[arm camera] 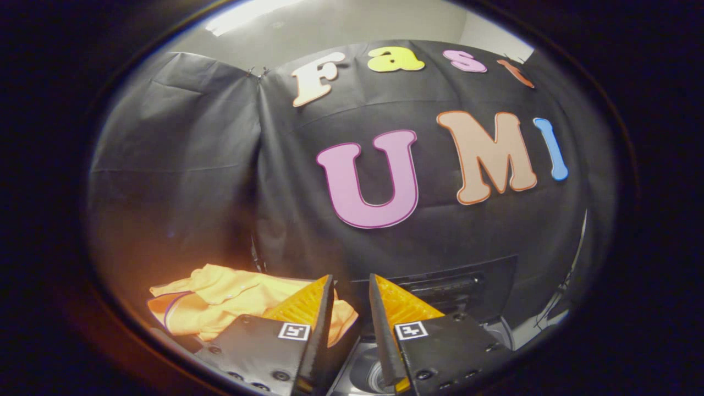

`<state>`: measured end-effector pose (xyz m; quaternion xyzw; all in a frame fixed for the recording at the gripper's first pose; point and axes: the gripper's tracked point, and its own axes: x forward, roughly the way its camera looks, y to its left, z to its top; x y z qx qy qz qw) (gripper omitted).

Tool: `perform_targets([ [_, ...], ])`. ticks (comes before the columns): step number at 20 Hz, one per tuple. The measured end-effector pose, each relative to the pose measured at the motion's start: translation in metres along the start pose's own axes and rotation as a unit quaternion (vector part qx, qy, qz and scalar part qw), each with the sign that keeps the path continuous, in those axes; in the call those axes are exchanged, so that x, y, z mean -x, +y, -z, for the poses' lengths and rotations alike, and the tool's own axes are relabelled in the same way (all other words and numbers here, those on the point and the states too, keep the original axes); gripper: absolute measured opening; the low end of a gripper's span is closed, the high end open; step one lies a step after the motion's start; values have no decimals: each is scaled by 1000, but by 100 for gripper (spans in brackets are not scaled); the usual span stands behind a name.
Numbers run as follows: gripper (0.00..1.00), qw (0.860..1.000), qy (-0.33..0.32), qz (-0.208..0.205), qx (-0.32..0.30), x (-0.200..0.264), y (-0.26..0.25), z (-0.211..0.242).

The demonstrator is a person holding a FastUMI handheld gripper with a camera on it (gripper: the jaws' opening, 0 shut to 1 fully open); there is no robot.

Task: Put the clothes into the washing machine and then close the washing machine lid.

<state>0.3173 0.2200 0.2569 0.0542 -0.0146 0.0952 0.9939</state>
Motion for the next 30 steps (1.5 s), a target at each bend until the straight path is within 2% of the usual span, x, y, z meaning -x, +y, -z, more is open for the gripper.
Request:
perform_targets([
  [5,93,998,22,-51,24,-5,41,13],
  [8,97,995,42,-83,25,-10,68,30],
  [13,96,986,91,-134,40,-14,102,69],
  [18,83,981,126,-145,25,-13,110,86],
  [24,8,982,128,-136,16,-15,113,86],
  [27,8,984,115,-138,6,-13,109,77],
  [29,1,986,103,-132,-4,-17,102,71],
  [30,1,988,96,-125,-4,-17,97,65],
])
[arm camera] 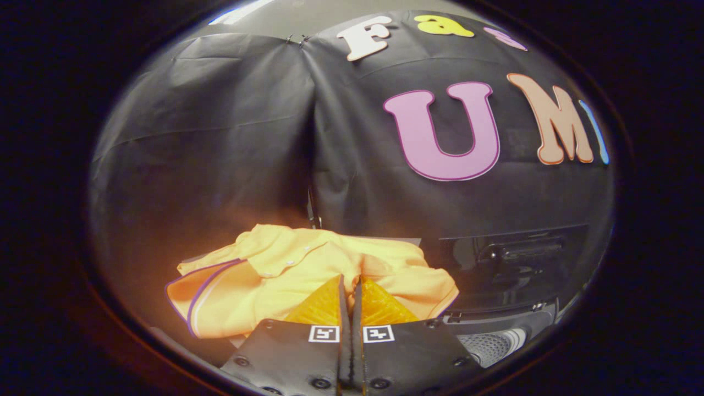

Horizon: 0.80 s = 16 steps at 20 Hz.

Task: Put the clothes into the washing machine and then close the washing machine lid.

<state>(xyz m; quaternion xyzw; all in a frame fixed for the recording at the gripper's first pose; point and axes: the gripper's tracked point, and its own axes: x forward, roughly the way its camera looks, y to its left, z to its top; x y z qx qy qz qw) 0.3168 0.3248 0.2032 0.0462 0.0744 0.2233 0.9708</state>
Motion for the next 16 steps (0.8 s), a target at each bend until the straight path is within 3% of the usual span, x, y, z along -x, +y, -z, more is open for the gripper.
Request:
perform_targets([
  [8,1,995,-28,95,28,24,-81,-39],
  [16,1,975,-30,218,40,59,-194,-55],
])
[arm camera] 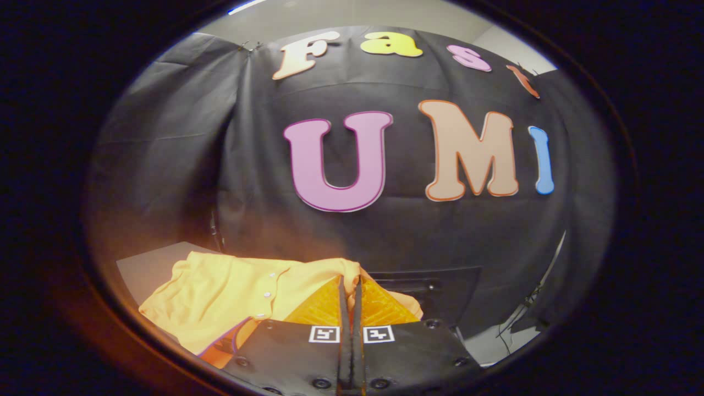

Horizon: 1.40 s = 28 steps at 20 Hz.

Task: Put the clothes into the washing machine and then close the washing machine lid.

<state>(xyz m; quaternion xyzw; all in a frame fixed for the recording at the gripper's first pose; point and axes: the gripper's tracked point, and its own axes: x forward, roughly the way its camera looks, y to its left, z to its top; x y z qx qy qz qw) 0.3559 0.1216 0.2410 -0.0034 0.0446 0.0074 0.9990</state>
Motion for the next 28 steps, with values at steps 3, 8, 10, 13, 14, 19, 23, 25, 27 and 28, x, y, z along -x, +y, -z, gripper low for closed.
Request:
perform_targets([
  [3,1,998,2,60,17,-2,-43,8],
  [8,14,996,13,89,23,-7,-69,41],
  [10,26,997,13,82,7,-9,-70,48],
  [13,31,997,16,78,-4,-13,-70,53],
  [14,31,997,17,77,-4,-14,-70,54],
  [19,50,998,11,65,-9,-27,-63,45],
  [23,89,999,5,42,-10,-56,-43,29],
  [25,99,999,-2,38,6,-75,-35,20],
  [27,99,999,-4,42,16,-98,-31,16],
  [28,99,999,-3,41,17,-110,-28,17],
])
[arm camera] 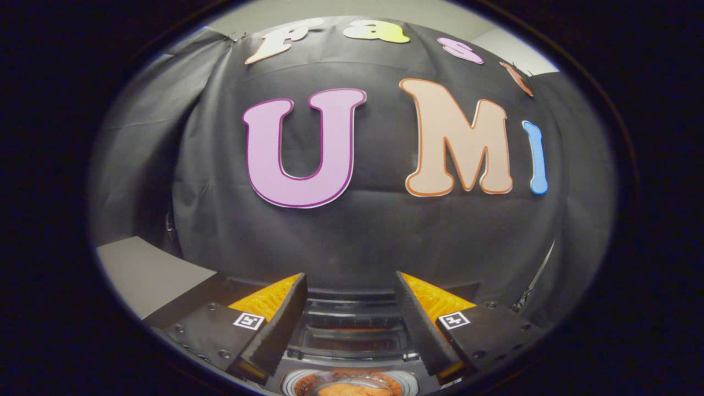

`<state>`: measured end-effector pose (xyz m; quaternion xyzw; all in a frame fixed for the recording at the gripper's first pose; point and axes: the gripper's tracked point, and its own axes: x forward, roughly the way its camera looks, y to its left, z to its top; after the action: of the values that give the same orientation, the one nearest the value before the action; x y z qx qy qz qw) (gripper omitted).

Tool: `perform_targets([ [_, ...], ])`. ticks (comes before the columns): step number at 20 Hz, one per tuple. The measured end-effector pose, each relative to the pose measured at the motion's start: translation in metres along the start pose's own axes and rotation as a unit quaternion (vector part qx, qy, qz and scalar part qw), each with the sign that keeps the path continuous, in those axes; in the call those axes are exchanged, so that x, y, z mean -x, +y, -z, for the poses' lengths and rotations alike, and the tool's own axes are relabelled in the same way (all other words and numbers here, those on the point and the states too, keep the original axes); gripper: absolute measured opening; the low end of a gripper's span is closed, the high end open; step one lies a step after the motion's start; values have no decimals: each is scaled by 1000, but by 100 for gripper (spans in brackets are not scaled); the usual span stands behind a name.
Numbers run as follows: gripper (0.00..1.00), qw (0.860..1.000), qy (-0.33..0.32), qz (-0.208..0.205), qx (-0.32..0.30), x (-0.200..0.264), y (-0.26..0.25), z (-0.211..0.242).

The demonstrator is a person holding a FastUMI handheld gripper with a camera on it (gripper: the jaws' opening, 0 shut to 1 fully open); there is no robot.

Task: Put the clothes into the washing machine and then close the washing machine lid.

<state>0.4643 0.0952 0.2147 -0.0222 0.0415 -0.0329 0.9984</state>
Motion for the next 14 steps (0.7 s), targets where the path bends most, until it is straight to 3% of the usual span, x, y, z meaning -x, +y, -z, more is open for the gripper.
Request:
perform_targets([
  [6,99,999,38,15,-1,-47,6,30],
  [14,98,999,36,5,-8,5,5,33],
])
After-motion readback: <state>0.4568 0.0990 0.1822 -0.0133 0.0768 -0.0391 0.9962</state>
